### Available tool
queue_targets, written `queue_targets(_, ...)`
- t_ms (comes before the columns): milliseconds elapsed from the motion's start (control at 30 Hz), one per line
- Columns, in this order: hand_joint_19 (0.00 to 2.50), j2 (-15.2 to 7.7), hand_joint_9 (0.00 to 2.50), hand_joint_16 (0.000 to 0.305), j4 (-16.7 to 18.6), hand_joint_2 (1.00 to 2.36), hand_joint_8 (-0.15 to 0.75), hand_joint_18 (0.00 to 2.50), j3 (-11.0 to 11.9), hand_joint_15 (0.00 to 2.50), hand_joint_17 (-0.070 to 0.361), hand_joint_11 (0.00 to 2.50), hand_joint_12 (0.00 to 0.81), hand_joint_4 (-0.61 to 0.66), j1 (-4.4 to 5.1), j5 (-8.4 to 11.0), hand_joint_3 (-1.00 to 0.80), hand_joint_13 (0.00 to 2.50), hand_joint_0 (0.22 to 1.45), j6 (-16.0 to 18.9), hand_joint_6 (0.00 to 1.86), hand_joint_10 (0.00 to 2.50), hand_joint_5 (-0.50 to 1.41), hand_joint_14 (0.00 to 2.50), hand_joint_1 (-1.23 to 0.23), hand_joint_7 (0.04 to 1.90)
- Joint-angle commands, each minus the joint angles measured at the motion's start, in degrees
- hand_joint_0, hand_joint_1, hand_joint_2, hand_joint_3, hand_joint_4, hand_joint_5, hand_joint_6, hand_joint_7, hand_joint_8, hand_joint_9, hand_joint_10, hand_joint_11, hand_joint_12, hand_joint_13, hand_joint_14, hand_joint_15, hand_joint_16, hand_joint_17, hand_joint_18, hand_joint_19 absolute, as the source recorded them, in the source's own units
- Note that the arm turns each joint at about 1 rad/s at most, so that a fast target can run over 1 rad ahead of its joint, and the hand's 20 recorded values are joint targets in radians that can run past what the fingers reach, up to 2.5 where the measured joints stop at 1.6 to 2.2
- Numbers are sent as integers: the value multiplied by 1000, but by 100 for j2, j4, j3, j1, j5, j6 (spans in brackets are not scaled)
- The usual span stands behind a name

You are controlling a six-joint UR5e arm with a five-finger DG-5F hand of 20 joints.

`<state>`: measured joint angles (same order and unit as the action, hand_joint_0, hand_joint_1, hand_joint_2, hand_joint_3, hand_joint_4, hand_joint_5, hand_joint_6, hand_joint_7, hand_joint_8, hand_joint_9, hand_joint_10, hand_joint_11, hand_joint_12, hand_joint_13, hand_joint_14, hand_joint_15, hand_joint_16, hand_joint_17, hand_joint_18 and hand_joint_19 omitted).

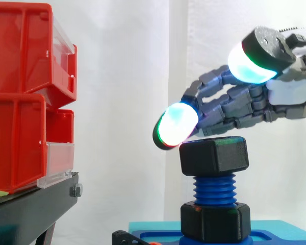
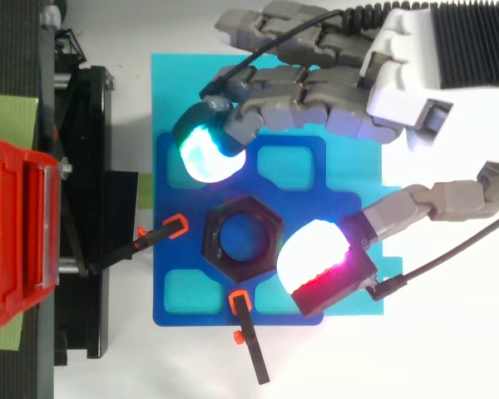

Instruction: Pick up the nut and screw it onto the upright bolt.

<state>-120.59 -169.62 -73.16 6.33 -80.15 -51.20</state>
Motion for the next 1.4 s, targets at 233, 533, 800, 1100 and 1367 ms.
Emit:
queue_targets(233, 0, 0, 485, 42, 52, 1000, 265, 0, -146, 0, 94, 0, 331, 219, 9, 0, -500, 104, 434, 5, 502, 0, -125, 0, -428, 711)
queue_targets(533, 0, 0, 838, 33, 61, 1000, 234, 0, -146, 0, 75, 0, 261, 252, 0, 0, -500, 315, 456, -4, 503, 0, -51, 0, -446, 780)
queue_targets(800, 0, 9, 1141, 25, 43, 1000, 216, 81, -146, 0, 56, 0, 207, 241, 0, -9, -500, 487, 477, 14, 504, 0, 8, 0, -454, 868)
queue_targets(1100, 0, 150, 1363, 19, -124, 1000, 186, 227, -146, 0, 44, 0, 191, 126, -26, -18, -500, 641, 490, -13, 505, 0, 56, 0, -473, 1076)
queue_targets(1367, 0, 202, 1463, 17, -273, 1000, 197, 328, -146, 0, 38, 0, 192, 120, -35, -9, -500, 755, 497, -21, 505, 0, 56, 0, -476, 1105)
